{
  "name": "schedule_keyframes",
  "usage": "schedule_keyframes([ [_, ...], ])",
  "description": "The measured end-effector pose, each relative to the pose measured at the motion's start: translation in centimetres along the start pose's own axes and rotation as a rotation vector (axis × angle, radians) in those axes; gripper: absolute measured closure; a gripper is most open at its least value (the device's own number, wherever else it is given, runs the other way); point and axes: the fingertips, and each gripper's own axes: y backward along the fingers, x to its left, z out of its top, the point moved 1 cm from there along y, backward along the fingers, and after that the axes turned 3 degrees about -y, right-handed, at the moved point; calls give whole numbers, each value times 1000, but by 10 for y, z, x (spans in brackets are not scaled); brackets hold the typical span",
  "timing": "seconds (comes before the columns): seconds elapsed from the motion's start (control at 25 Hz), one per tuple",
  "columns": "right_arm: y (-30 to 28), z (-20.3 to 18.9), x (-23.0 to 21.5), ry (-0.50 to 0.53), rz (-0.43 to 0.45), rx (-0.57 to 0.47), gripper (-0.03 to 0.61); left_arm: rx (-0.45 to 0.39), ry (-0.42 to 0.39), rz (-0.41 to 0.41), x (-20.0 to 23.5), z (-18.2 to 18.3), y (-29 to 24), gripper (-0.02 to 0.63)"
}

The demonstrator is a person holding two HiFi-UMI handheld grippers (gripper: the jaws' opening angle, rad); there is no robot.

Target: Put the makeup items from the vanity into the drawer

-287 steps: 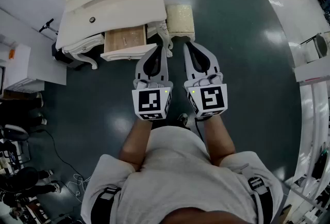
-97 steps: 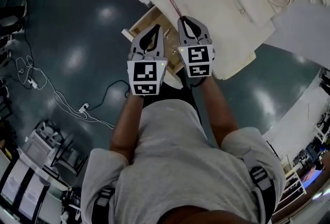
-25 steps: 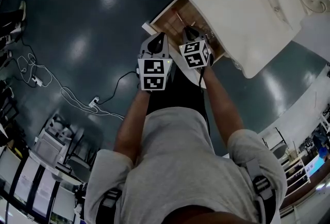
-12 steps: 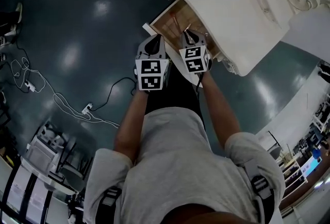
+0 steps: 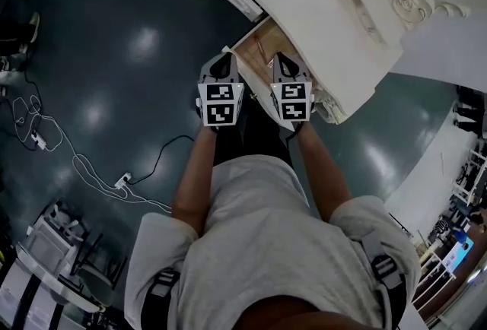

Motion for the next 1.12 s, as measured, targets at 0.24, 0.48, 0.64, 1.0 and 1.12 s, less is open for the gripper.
schedule_keyframes([
  [0.24,29,29,12,-56,-23,-54,563,-43,-64,-14,8,23,29,606],
  [0.48,35,45,11,-97,-15,-81,563,-57,-45,-51,3,33,26,606],
  [0.64,31,57,6,-84,20,-94,563,-83,-23,-98,-7,52,11,606],
  [1.0,29,87,-21,-164,32,-142,563,-50,-137,-154,-29,92,-30,606],
  [1.12,25,99,-28,-191,53,-178,563,-34,-184,-168,-39,102,-48,606],
])
